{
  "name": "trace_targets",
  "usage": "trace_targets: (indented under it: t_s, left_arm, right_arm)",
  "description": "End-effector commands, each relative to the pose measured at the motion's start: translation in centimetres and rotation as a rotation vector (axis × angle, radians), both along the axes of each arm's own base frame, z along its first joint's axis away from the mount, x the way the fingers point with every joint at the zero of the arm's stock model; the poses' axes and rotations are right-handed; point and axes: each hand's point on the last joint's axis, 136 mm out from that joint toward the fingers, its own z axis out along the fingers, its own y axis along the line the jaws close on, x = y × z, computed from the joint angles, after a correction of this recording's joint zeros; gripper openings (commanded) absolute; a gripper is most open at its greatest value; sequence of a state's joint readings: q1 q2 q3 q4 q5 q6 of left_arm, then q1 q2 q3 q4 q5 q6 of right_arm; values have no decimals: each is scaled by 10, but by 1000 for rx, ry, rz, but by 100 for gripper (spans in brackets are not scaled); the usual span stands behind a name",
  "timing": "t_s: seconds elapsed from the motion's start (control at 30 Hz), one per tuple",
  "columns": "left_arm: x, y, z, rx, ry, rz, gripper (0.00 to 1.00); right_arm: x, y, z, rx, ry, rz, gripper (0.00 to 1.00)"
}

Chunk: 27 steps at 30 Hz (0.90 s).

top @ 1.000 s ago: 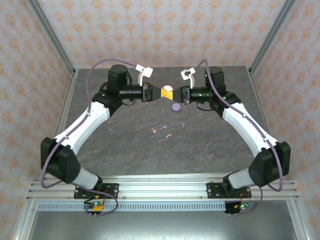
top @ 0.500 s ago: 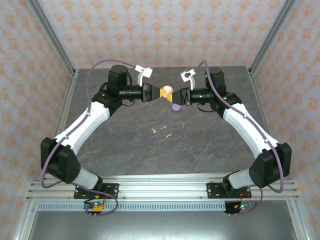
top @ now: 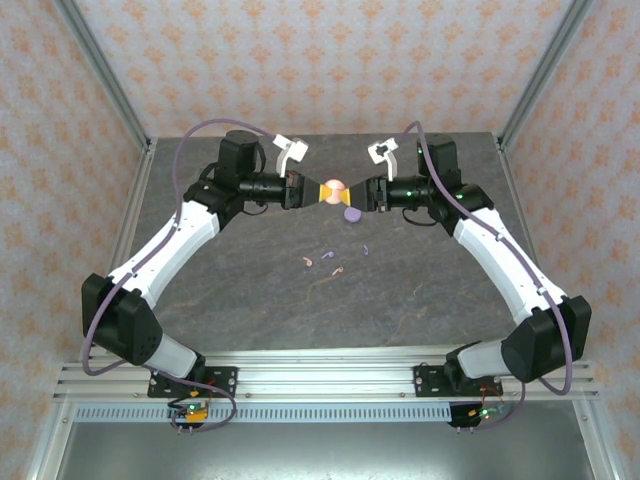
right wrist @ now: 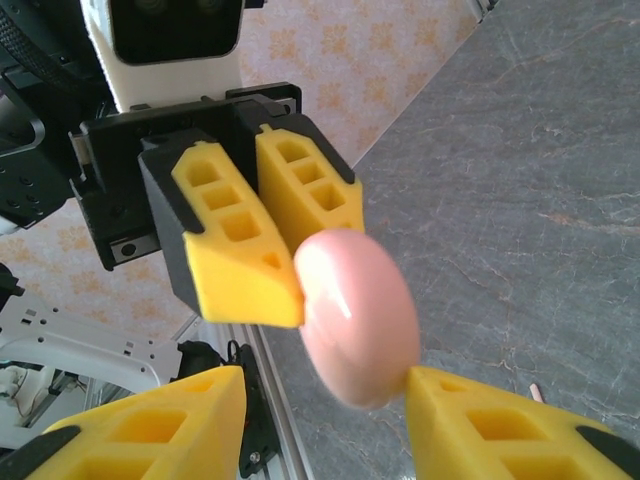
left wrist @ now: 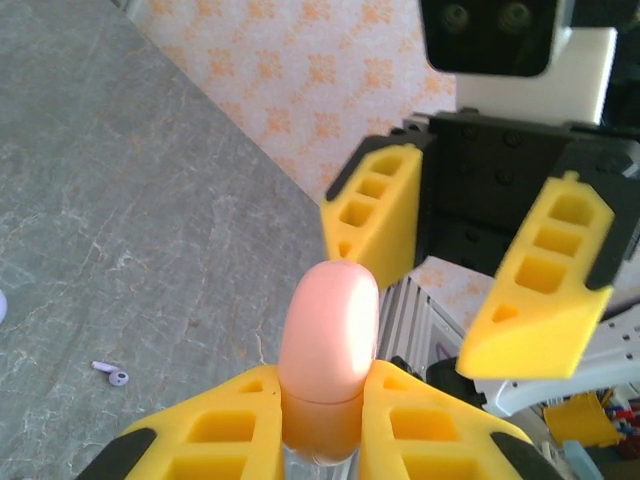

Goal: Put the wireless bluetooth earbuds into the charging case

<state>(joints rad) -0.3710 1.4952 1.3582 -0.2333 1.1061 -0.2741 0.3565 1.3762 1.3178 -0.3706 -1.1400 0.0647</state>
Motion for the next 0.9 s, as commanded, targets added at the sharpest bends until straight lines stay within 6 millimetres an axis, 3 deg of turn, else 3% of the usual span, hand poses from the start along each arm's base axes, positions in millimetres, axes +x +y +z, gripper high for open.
trace_targets:
  t_s: [0.0,0.17,0.47,0.67,0.87]
  left_arm:
    - [-19,-8,14,-9,-53,-99,19]
    - [-21,-8,13,0,-51,-110,19]
    - [-19,-9,14,-1,-53,-107,19]
    - [-17,-10,14,0,-48,-97,20]
    - [-14,-9,12,-15,-39,-70,41]
  right_arm:
    - [4,1,11,1,-39,13,48]
    - [6,1,10,-3,-37,11,49]
    - [-9,8,9,12,-9,101,40]
    - [-8,9,10,15,-12,99,23]
    - [-6,8,18,35,-34,83,19]
